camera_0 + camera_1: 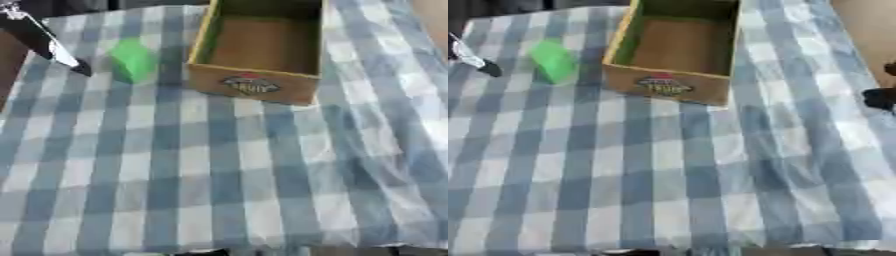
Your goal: Pick up objects on the table and place them in the box.
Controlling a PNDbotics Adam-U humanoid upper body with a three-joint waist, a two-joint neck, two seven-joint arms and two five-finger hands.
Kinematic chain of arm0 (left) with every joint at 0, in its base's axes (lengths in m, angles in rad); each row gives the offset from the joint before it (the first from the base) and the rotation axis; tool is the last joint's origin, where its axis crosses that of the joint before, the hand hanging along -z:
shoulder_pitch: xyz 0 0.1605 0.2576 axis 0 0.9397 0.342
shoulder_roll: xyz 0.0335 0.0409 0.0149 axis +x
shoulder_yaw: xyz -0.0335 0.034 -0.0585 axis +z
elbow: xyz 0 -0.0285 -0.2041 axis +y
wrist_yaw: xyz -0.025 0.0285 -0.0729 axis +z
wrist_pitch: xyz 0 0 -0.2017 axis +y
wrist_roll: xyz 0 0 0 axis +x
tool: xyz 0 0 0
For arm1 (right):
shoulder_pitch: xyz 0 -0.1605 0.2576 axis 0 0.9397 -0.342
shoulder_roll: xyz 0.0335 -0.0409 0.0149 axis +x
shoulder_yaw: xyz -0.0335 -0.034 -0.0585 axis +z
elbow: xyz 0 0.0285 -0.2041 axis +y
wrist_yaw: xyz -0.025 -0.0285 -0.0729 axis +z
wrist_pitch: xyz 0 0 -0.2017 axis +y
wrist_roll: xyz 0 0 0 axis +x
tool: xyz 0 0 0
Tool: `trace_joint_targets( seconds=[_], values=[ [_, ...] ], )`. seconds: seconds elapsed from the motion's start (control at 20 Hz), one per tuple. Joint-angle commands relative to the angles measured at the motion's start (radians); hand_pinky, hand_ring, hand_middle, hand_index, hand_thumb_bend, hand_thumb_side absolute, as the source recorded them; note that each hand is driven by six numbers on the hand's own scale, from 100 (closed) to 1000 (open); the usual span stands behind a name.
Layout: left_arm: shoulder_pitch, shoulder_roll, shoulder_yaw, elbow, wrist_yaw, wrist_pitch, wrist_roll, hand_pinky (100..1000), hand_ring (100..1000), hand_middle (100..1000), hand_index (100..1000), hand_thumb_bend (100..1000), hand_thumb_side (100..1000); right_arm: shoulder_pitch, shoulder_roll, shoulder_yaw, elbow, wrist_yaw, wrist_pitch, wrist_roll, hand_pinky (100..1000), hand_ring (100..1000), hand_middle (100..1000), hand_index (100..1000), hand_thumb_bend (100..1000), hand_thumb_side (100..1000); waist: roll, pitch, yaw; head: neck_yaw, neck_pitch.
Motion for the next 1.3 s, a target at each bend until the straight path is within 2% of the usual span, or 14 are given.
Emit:
trace_joint_targets(
  seconds=[0.05, 0.45, 0.5, 0.75, 1.3],
  values=[
    [-0.036, 0.003, 0.001, 0.028, -0.043, -0.021, 0.010, 808, 812, 785, 902, 848, 343, -0.005, -0.022, 0.000, -0.008, 0.001, -0.002, 0.004, 682, 665, 808, 842, 100, 677, -0.001, -0.020, -0.002, 0.000, 0.009],
    [-0.070, -0.037, -0.007, 0.079, -0.134, -0.053, 0.045, 801, 806, 776, 894, 848, 328, -0.006, -0.020, 0.001, -0.007, 0.000, -0.002, 0.007, 681, 664, 808, 842, 100, 678, 0.001, -0.017, -0.008, -0.001, 0.009],
    [-0.076, -0.043, -0.009, 0.081, -0.148, -0.056, 0.049, 792, 798, 771, 883, 850, 362, -0.006, -0.020, 0.002, -0.007, 0.000, -0.002, 0.007, 681, 664, 808, 842, 100, 678, 0.003, -0.015, -0.011, -0.001, 0.009],
    [-0.095, -0.069, -0.016, 0.100, -0.241, -0.072, 0.083, 781, 788, 765, 865, 854, 420, -0.010, -0.019, 0.004, -0.007, 0.000, -0.001, 0.010, 681, 664, 808, 841, 100, 679, 0.010, -0.008, -0.021, 0.000, 0.011],
    [-0.104, -0.108, -0.010, 0.179, -0.390, -0.093, 0.139, 778, 787, 747, 849, 859, 446, -0.019, -0.016, 0.006, -0.006, -0.001, -0.001, 0.014, 681, 664, 808, 841, 100, 680, 0.023, 0.009, -0.041, -0.001, 0.014]
  ],
)
